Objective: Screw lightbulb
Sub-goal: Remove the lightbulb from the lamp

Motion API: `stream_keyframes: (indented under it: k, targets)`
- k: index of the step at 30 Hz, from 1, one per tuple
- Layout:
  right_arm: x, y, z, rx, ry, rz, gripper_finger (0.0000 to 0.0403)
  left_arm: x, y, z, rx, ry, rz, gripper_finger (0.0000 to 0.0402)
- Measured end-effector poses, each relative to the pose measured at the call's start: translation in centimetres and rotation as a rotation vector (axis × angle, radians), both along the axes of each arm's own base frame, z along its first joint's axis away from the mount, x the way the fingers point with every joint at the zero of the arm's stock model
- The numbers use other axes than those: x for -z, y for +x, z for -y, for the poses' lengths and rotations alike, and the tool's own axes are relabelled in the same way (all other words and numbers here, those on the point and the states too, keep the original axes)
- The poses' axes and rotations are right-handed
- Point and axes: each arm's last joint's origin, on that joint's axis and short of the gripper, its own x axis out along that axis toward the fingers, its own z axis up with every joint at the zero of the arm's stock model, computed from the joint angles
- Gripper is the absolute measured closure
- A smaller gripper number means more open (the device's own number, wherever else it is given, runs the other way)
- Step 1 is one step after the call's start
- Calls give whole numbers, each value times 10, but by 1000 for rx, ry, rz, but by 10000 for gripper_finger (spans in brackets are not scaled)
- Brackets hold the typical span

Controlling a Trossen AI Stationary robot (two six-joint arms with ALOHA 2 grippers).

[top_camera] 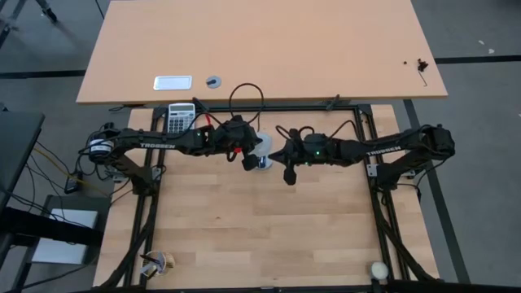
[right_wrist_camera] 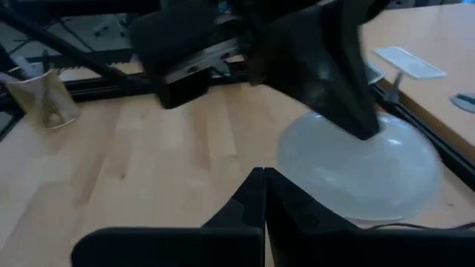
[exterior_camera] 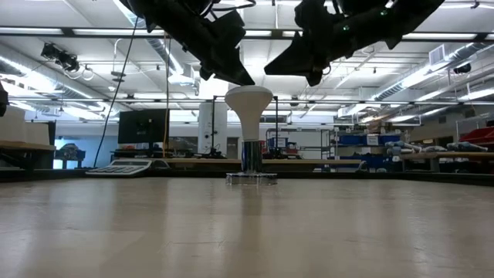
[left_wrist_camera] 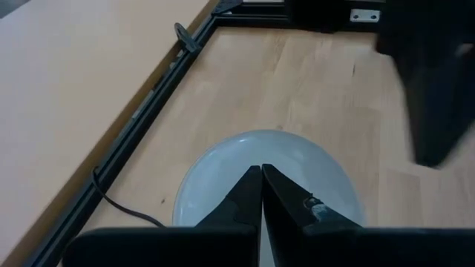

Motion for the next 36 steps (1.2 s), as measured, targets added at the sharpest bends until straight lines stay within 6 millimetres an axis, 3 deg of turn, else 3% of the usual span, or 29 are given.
stream_keyframes:
  k: [10,18,22,36]
  targets:
    - [1,0,-3,-3,5,-8,391,0,0,0,-1,2,7,383]
    - [22,15,-3,-5,7,-29,391,0,0,0,-1,4,7,383]
    - [20,17,-2,9,2,5,391,0,0,0,-1,3,6,383]
    - [23,13,20,108,23,-23,391,0,-2,-1,-19,10,-16,383]
